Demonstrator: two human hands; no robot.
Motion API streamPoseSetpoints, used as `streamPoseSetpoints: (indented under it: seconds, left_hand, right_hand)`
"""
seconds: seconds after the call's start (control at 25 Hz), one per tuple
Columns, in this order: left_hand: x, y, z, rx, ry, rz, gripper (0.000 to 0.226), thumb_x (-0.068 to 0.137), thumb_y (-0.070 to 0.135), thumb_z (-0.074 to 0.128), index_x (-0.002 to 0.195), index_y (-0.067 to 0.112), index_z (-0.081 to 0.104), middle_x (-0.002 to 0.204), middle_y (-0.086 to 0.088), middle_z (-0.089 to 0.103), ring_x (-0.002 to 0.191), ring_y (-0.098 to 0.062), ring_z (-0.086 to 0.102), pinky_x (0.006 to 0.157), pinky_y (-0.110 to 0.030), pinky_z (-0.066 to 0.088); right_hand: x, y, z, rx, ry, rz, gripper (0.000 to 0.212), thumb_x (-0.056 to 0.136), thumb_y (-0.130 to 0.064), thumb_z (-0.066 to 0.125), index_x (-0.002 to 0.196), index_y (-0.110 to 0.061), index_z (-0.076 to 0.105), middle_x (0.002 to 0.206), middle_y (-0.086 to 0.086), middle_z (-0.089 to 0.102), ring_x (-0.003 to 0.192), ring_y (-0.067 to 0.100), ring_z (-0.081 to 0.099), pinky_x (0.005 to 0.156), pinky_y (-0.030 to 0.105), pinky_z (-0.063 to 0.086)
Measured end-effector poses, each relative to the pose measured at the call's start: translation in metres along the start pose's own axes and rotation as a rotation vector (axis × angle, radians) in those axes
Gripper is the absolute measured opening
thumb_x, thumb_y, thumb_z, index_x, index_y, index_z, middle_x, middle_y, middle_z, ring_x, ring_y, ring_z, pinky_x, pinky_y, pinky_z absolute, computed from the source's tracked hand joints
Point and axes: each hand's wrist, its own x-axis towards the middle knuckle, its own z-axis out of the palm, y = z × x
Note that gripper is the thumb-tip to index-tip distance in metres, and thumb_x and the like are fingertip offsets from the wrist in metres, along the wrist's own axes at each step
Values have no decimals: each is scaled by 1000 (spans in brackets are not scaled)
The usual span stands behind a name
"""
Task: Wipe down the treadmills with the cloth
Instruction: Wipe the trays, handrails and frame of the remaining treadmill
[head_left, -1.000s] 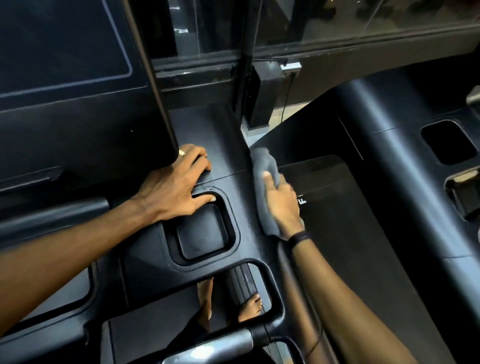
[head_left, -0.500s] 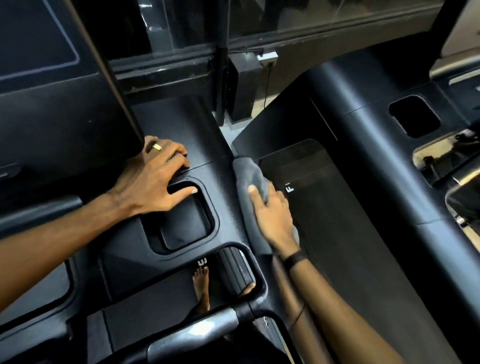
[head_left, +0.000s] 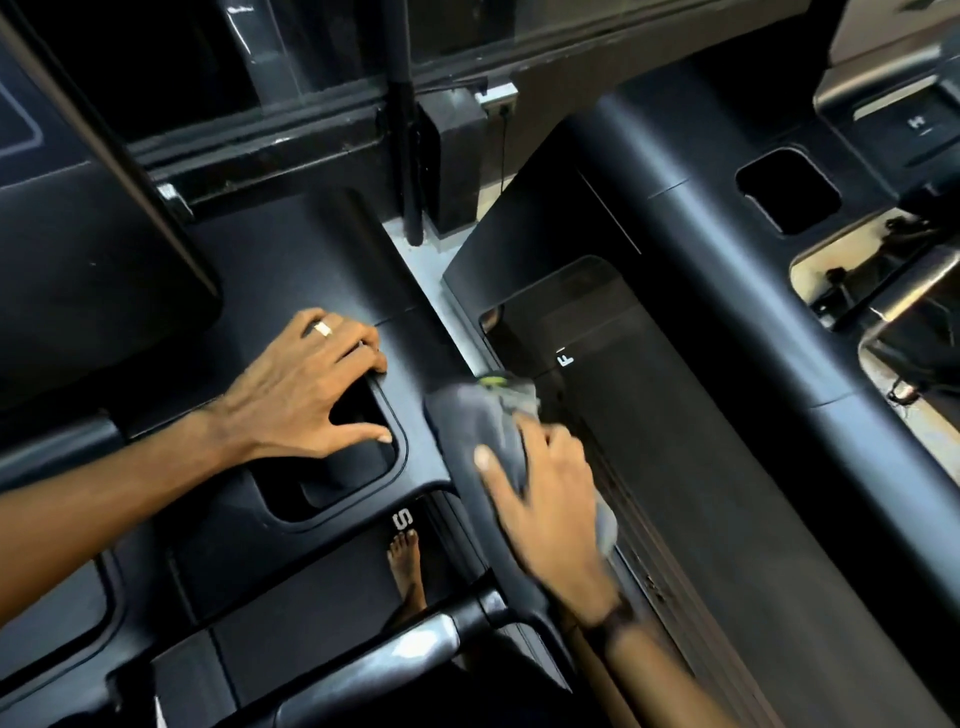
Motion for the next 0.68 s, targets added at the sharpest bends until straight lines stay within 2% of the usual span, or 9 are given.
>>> streamPoseSetpoints:
  seconds: [0.08, 0.12, 0.2, 0.28, 0.36, 0.48, 0.56, 0.68]
  left_hand:
    - [1, 0, 0, 21, -7, 8, 68, 80, 73, 56, 104, 10, 65, 112, -10, 60, 102, -31, 60, 94, -47, 41]
    - [1, 1, 1, 25, -8, 17, 68, 81, 72, 56, 103, 9, 64, 112, -10, 60, 101, -32, 59, 93, -47, 42]
    - [2, 0, 2, 30, 1, 36, 68, 82, 72, 54, 103, 8, 64, 112, -11, 59, 101, -32, 58, 91, -47, 44]
    - [1, 1, -1, 44, -4, 39, 67, 83, 71, 54, 102, 8, 64, 113, -12, 59, 101, -32, 58, 90, -47, 45]
    - [1, 1, -1, 38, 1, 28, 66, 84, 71, 54, 102, 8, 65, 113, -11, 59, 102, -31, 58, 89, -47, 46]
    - [-2, -1, -2, 7, -4, -1, 60, 83, 67, 60, 105, 11, 66, 116, -9, 60, 104, -28, 58, 91, -44, 46]
    - [-7, -5, -4, 21, 24, -51, 49, 82, 56, 67, 105, 13, 66, 114, -6, 60, 103, -27, 58, 92, -41, 44]
    - [-15, -17, -9, 40, 103, -216, 31, 81, 45, 65, 81, 15, 60, 81, 0, 57, 75, -26, 58, 76, -35, 35]
  right_hand:
    - [-40, 31, -14, 88, -54, 52, 72, 88, -82, 29, 137, -35, 51, 115, -9, 52, 107, 12, 47, 90, 32, 36]
    - [-38, 47, -17, 172, -136, 191, 75, 83, -85, 30, 132, -35, 56, 117, -11, 56, 109, 11, 51, 90, 32, 39]
    - [-4, 60, -9, 258, -301, 421, 71, 82, -81, 34, 125, -31, 63, 123, -6, 65, 109, 16, 58, 92, 35, 44]
    - [42, 41, 7, 235, -330, 535, 64, 92, -72, 34, 129, -28, 63, 130, 3, 65, 112, 23, 58, 97, 38, 44]
    - [72, 9, 22, 170, -263, 403, 61, 97, -67, 33, 141, -28, 52, 137, 10, 58, 125, 30, 52, 106, 43, 39]
    - [45, -24, 19, -95, -18, 29, 63, 95, -68, 29, 143, -30, 43, 122, 8, 54, 114, 30, 48, 98, 47, 41]
    - [26, -26, 11, -138, 6, -14, 65, 93, -72, 27, 142, -32, 43, 118, 4, 51, 109, 26, 48, 94, 45, 42]
    - [48, -48, 22, -243, 23, -14, 63, 94, -71, 27, 143, -33, 41, 119, 4, 49, 111, 27, 47, 92, 46, 41]
